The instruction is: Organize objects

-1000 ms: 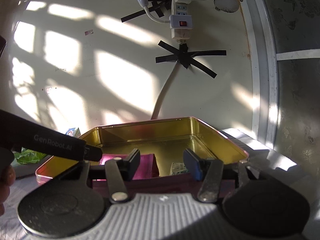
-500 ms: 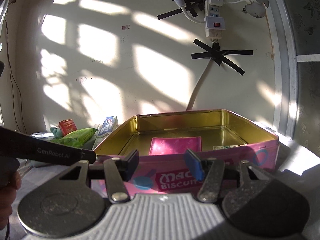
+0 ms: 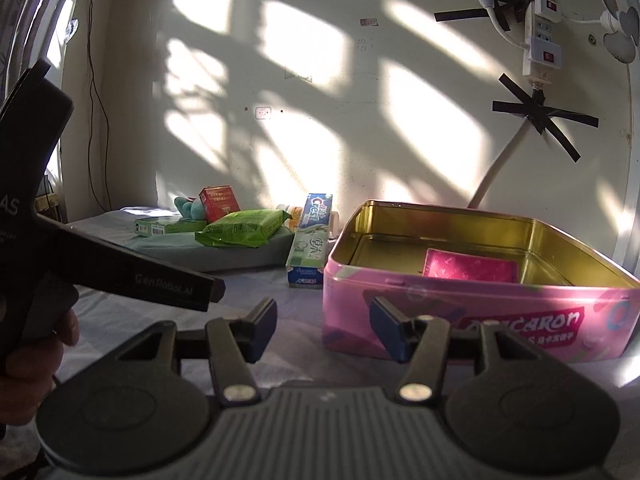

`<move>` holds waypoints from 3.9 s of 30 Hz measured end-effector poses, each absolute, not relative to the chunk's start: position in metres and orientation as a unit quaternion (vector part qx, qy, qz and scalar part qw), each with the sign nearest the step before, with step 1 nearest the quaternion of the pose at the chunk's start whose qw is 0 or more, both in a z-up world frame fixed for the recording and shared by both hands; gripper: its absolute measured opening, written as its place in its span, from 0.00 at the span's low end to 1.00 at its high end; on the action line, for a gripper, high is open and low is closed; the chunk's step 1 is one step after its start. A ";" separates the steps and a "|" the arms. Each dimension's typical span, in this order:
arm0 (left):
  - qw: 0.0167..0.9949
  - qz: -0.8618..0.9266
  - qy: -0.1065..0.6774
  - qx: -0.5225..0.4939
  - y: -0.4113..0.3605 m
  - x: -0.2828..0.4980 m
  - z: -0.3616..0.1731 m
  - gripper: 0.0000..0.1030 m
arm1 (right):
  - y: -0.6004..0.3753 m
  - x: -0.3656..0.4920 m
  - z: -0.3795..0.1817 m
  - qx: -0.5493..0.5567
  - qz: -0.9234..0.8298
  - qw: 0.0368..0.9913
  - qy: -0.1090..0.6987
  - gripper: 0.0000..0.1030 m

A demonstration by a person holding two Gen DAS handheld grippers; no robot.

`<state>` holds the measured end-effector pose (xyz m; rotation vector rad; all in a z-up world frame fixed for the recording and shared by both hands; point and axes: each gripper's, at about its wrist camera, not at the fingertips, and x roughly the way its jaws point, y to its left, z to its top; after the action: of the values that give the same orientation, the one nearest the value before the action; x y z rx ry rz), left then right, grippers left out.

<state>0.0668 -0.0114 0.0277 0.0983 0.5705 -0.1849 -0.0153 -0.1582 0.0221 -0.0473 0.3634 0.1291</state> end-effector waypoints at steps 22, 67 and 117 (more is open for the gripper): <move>0.960 0.010 0.280 0.019 0.074 0.097 0.002 0.70 | -0.103 0.023 0.013 -0.060 0.120 0.963 0.232 0.52; 0.954 -0.029 0.268 -0.131 0.114 0.099 -0.002 0.76 | -0.132 0.070 0.024 0.094 0.225 0.905 0.350 0.13; 0.910 -0.312 0.261 -0.080 -0.092 0.159 0.063 0.36 | -0.209 0.082 0.046 -0.105 0.058 0.975 0.187 0.56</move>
<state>0.1593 -0.0923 0.0627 -0.1643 0.5388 -0.6442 0.0818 -0.2090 0.0464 -0.2111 0.3770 0.1169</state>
